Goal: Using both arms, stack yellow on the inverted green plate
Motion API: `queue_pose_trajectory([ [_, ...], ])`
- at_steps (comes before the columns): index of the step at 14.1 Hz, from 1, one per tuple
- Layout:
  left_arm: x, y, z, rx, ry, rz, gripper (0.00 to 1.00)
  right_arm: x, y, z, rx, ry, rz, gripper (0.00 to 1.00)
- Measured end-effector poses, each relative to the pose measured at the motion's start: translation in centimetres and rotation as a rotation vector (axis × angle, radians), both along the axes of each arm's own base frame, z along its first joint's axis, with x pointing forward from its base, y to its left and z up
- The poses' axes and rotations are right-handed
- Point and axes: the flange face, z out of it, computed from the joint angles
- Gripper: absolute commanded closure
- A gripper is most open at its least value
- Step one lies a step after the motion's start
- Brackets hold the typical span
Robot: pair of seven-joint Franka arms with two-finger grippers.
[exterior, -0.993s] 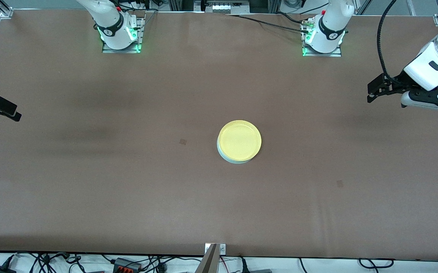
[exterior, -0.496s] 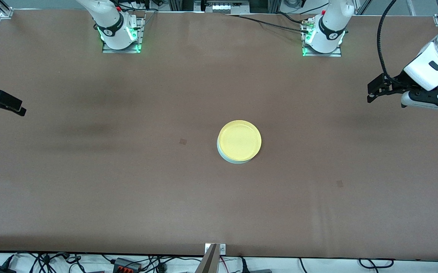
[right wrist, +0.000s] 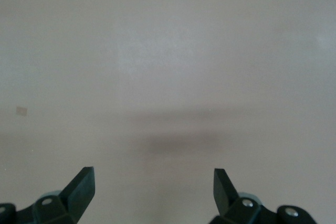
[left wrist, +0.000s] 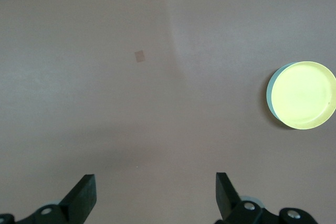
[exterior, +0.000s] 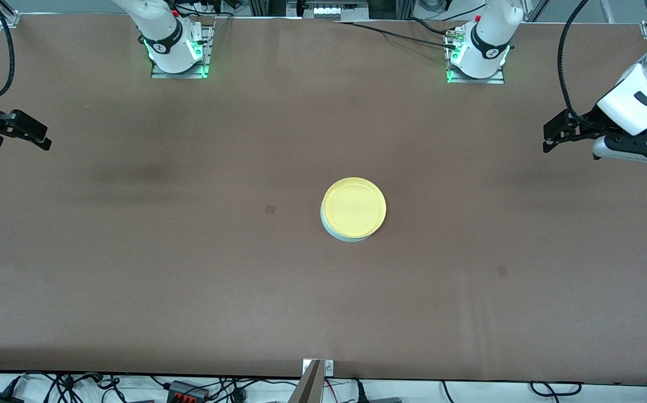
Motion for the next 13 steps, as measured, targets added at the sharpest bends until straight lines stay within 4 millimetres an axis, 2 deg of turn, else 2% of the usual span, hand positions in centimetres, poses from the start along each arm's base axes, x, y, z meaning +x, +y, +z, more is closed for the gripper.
queue_pose_trajectory([
  [5, 0.0, 0.0, 0.0, 0.000, -0.004, 0.000, 0.00, -1.4, 0.0, -0.6, 0.003, 0.018, 0.006, 0.00],
  [13, 0.3, -0.1, -0.2, -0.001, -0.008, -0.001, 0.00, -1.8, 0.0, -0.8, 0.004, 0.039, 0.026, 0.00],
])
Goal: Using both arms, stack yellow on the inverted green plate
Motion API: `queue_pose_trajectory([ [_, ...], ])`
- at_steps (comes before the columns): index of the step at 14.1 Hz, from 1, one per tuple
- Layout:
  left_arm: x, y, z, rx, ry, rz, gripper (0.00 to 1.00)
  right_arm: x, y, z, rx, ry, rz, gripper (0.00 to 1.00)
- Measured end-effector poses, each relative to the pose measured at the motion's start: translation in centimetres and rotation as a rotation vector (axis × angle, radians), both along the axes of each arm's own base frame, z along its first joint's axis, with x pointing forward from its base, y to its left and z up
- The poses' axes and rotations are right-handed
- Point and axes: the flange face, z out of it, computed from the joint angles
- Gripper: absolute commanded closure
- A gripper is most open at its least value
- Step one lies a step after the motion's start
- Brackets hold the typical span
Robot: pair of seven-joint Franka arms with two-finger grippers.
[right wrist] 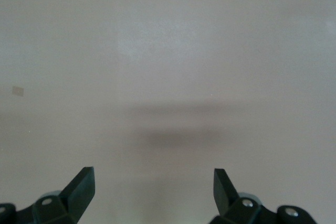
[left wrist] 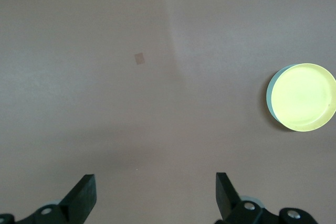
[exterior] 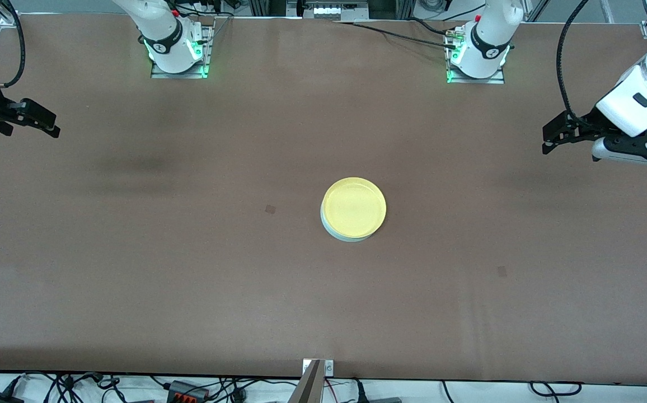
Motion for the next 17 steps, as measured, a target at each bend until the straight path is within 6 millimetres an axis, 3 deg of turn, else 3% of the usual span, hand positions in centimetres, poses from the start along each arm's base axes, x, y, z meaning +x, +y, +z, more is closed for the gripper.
queue_pose_trajectory([
  [17, 2.4, 0.2, -0.5, -0.005, -0.010, 0.005, 0.00, -0.1, -0.1, 0.2, 0.000, -0.003, -0.001, 0.00],
])
